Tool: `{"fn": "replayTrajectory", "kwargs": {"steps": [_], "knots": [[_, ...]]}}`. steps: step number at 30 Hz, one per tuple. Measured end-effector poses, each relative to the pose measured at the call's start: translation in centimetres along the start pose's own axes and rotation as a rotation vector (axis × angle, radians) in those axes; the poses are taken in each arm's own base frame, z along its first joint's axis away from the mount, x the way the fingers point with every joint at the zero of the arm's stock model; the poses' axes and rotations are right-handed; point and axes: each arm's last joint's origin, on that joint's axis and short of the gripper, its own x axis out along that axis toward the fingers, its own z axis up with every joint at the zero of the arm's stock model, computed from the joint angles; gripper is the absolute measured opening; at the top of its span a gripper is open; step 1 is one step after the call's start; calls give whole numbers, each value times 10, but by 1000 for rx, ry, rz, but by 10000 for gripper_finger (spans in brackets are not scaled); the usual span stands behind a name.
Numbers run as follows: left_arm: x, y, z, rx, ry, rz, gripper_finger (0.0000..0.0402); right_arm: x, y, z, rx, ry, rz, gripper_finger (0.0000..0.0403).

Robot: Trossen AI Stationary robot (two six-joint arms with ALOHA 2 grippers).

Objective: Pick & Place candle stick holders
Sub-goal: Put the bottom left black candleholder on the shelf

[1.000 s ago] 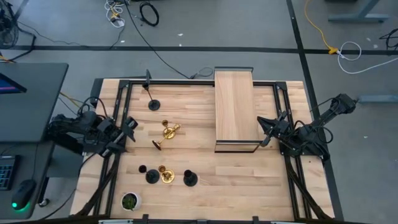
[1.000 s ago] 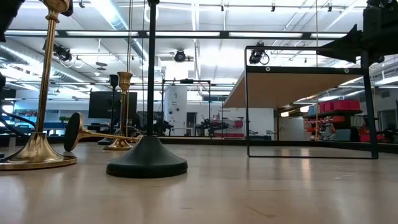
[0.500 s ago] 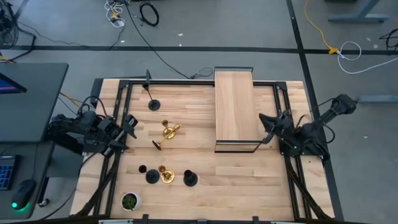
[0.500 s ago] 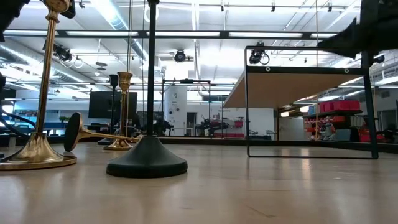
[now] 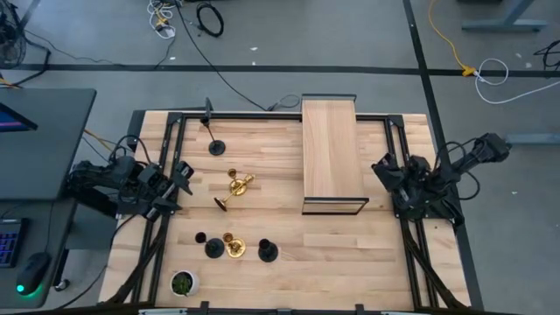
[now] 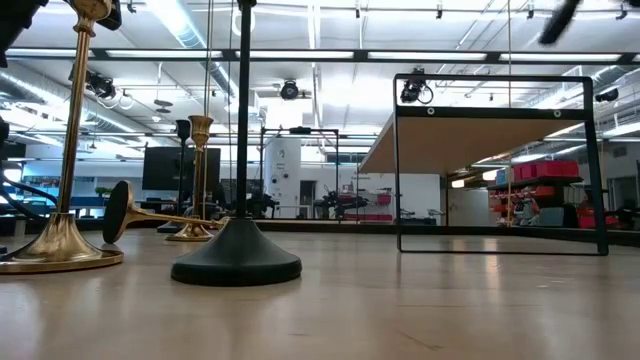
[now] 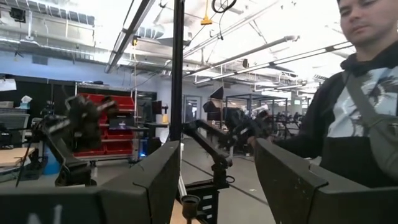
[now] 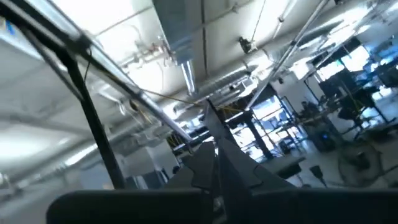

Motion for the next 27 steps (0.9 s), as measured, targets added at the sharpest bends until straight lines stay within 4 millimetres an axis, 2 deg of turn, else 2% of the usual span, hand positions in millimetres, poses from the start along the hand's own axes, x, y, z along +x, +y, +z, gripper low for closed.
{"fn": "replayTrajectory", "kwargs": {"steps": [5, 11, 20, 27], "knots": [[0, 0, 0, 8, 0, 0, 209, 42, 30, -2, -141, 145, -5, 22], [0, 0, 0, -13, 0, 0, 209, 73, 52, -25, -33, 306, -21, 22], [0, 0, 0, -64, 0, 1, 209, 104, 85, -58, 46, 368, -41, 22], [0, 5, 1, -63, -28, 155, 209, 109, 92, -69, 32, 394, -37, 22]]}}
